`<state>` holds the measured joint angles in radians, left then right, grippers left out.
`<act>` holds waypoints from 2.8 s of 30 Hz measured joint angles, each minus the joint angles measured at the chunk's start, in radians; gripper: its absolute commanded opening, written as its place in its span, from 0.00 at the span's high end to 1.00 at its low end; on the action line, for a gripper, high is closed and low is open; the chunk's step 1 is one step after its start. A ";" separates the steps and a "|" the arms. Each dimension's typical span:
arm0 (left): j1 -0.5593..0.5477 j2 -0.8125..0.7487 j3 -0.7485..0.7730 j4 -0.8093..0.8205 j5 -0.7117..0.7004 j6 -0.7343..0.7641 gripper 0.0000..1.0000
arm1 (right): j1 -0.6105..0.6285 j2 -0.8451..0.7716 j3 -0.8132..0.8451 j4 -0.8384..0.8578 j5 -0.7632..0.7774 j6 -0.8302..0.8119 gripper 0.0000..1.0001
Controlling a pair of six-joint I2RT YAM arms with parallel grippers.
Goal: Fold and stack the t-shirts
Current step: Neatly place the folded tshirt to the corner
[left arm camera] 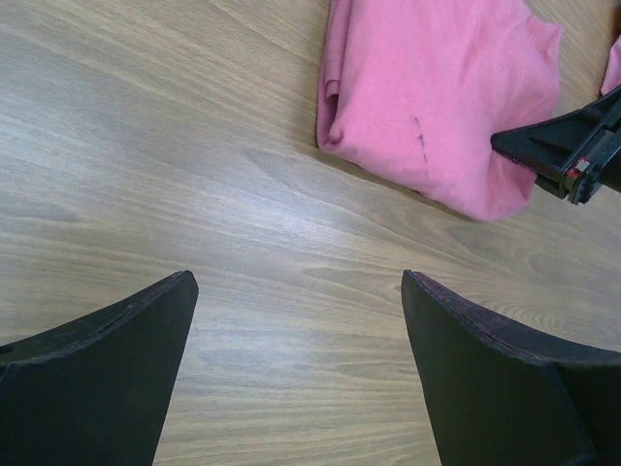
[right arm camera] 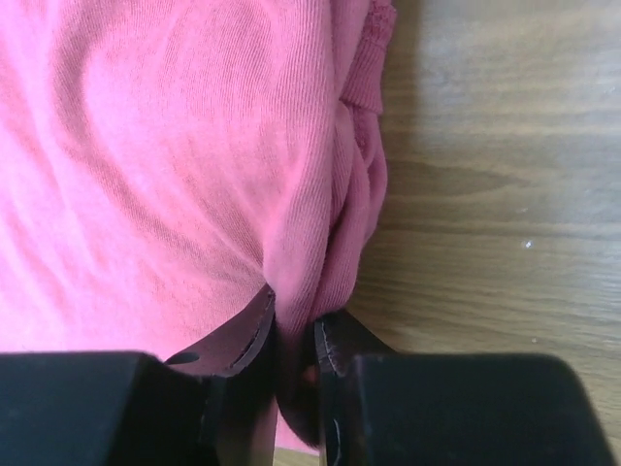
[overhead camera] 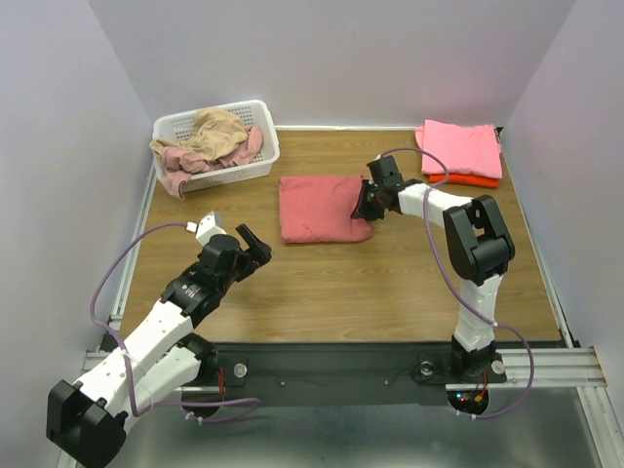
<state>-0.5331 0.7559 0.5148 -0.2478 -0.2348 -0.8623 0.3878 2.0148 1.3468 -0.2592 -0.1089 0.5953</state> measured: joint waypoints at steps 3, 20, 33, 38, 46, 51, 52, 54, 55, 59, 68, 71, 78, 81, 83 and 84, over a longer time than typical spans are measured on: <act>0.000 0.002 0.000 -0.010 -0.015 -0.001 0.02 | 0.010 0.002 0.023 -0.006 0.077 -0.051 1.00; 0.000 0.084 0.052 -0.059 -0.104 -0.042 0.02 | -0.125 0.100 0.363 -0.081 0.479 -0.394 1.00; 0.000 0.078 0.057 -0.064 -0.141 -0.045 0.02 | -0.269 0.122 0.615 -0.100 0.494 -0.481 0.99; 0.000 0.082 0.058 -0.064 -0.144 -0.045 0.02 | -0.291 0.126 0.678 -0.108 0.492 -0.511 1.00; 0.000 0.151 0.058 -0.062 -0.140 -0.037 0.02 | -0.316 0.135 0.753 -0.132 0.475 -0.568 1.00; 0.000 0.176 0.060 -0.055 -0.132 -0.037 0.02 | -0.330 0.135 0.785 -0.140 0.464 -0.592 1.00; 0.000 0.176 0.060 -0.050 -0.131 -0.037 0.02 | -0.333 0.135 0.789 -0.141 0.462 -0.592 1.00; 0.000 0.176 0.060 -0.040 -0.129 -0.037 0.02 | -0.336 0.135 0.803 -0.154 0.450 -0.592 0.99; 0.000 0.176 0.060 -0.036 -0.128 -0.037 0.02 | -0.338 0.135 0.808 -0.157 0.448 -0.592 1.00; 0.000 0.176 0.060 -0.031 -0.124 -0.037 0.02 | -0.343 0.134 0.829 -0.161 0.445 -0.592 1.00; 0.000 0.164 0.060 -0.031 -0.125 -0.036 0.02 | -0.375 0.134 0.831 -0.169 0.428 -0.578 1.00; 0.000 0.164 0.060 -0.030 -0.125 -0.036 0.02 | -0.399 0.134 0.831 -0.170 0.421 -0.564 1.00; 0.000 0.201 0.060 -0.024 -0.125 -0.033 0.02 | -0.474 0.134 0.831 -0.176 0.384 -0.542 1.00; 0.000 0.232 0.062 -0.023 -0.125 -0.029 0.02 | -0.494 0.138 0.831 -0.176 0.373 -0.542 1.00; 0.000 0.250 0.064 -0.020 -0.125 -0.026 0.02 | -0.511 0.146 0.831 -0.176 0.373 -0.541 1.00; 0.000 0.257 0.067 -0.021 -0.125 -0.025 0.02 | -0.517 0.152 0.831 -0.176 0.368 -0.537 0.99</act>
<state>-0.5331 1.0134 0.5816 -0.2684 -0.3599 -0.8875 -0.1291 2.1670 2.1780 -0.4351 0.2588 0.0578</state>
